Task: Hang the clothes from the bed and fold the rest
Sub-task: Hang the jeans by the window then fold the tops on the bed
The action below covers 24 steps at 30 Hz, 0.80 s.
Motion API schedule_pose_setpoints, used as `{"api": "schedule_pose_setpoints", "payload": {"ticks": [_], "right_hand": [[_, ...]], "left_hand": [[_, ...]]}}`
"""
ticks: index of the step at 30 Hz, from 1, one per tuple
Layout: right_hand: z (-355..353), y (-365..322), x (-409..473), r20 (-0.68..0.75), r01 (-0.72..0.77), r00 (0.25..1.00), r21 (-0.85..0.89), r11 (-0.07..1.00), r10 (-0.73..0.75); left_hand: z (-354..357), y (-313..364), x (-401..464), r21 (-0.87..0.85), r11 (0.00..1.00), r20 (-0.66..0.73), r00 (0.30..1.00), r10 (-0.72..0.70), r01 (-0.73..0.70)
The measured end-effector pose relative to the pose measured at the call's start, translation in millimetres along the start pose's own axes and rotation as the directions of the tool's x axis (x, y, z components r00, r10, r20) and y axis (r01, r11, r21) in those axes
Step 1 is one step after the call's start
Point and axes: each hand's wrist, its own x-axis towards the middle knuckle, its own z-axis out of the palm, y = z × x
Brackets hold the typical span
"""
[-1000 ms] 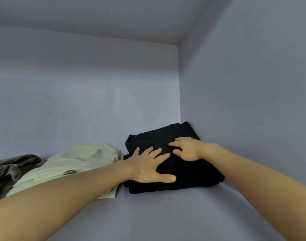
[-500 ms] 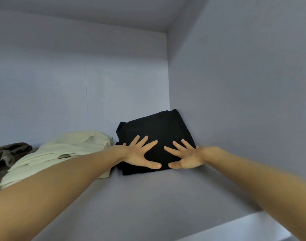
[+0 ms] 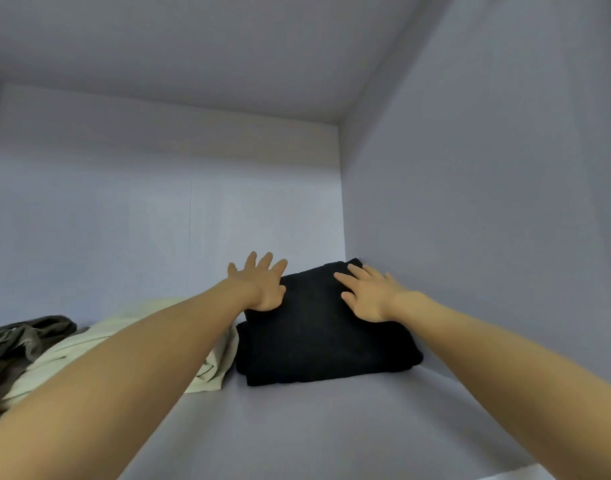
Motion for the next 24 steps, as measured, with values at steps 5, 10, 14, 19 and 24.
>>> {"api": "schedule_pose_setpoints", "payload": {"ticks": [5,10,14,19,24], "right_hand": [[12.1,4.3,50.7,-0.024,0.017,1.000,-0.043,0.999,-0.018],[24.3,8.3,108.9,-0.022,0.030,0.999,-0.101,0.994,-0.032],[48.6,11.5,138.1,0.073,-0.018,0.997,-0.089,0.996,0.025],[81.1,7.1,132.0,0.360,-0.024,0.932,-0.040,0.999,0.036],[47.9,-3.1,122.4,0.142,-0.002,0.990,0.050,0.999,-0.005]], "left_hand": [[18.3,14.2,42.3,-0.030,1.000,-0.027,1.000,-0.003,0.002],[40.1,15.5,94.4,-0.112,0.993,0.027,0.999,-0.042,0.044],[70.8,10.0,114.5,-0.169,0.985,0.077,0.997,-0.012,0.025],[93.6,13.2,107.8,-0.101,0.995,0.259,0.965,0.032,-0.006],[48.6,-1.8,99.9,0.044,0.998,-0.100,0.994,-0.046,0.051]]}}
